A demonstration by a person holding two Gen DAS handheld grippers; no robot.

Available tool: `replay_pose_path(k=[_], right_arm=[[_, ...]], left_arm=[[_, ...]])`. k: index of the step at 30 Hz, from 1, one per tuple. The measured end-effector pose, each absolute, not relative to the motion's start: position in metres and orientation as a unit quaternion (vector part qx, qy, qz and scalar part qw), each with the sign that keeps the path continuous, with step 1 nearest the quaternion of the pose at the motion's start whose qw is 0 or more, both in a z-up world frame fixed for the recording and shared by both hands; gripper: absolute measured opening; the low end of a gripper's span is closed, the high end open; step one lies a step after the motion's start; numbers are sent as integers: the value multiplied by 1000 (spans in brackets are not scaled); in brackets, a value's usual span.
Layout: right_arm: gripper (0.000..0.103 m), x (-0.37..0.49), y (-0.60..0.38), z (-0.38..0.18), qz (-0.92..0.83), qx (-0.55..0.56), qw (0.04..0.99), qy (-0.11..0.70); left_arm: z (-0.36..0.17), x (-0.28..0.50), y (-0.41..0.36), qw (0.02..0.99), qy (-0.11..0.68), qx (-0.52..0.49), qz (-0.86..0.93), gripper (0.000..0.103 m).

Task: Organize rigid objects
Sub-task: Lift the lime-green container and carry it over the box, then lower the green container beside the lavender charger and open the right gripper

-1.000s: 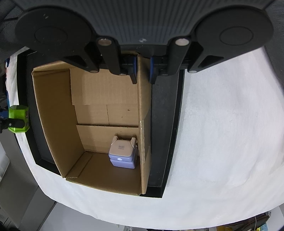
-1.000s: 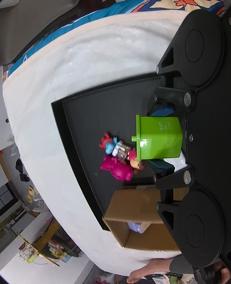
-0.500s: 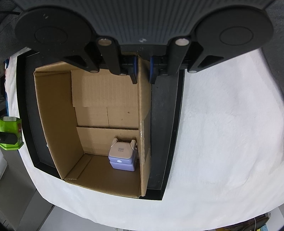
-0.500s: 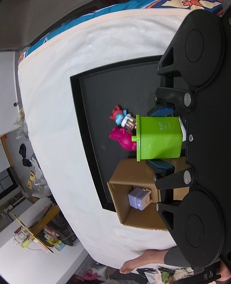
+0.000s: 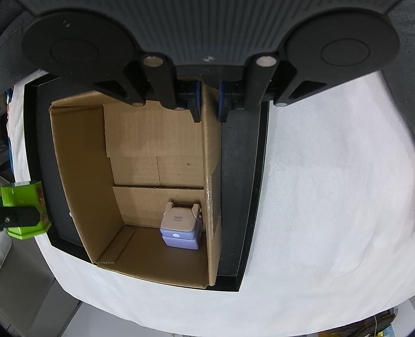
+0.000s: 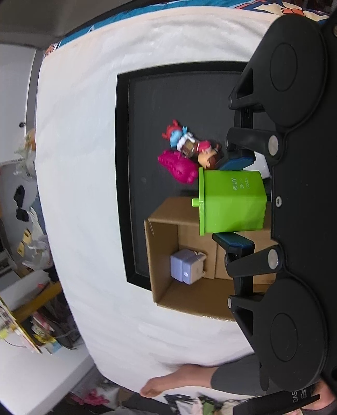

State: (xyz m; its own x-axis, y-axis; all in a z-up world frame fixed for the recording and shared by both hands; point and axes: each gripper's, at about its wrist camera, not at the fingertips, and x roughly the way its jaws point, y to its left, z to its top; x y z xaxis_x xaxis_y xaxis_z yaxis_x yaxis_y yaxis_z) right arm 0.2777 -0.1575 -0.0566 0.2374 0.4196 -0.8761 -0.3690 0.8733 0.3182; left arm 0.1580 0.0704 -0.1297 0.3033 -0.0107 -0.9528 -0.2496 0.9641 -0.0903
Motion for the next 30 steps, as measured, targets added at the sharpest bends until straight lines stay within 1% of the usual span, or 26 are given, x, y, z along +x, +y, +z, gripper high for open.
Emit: replay_pose_path(k=[13,30], right_arm=[[49,278,-101,-42,284,-41,764,578],[49,282,-35,-71,299,-102,748,584]], left_arm=[[-126,156,70,803,581,-108,70,12],[-125,155,76,801,581,-126,70,12]])
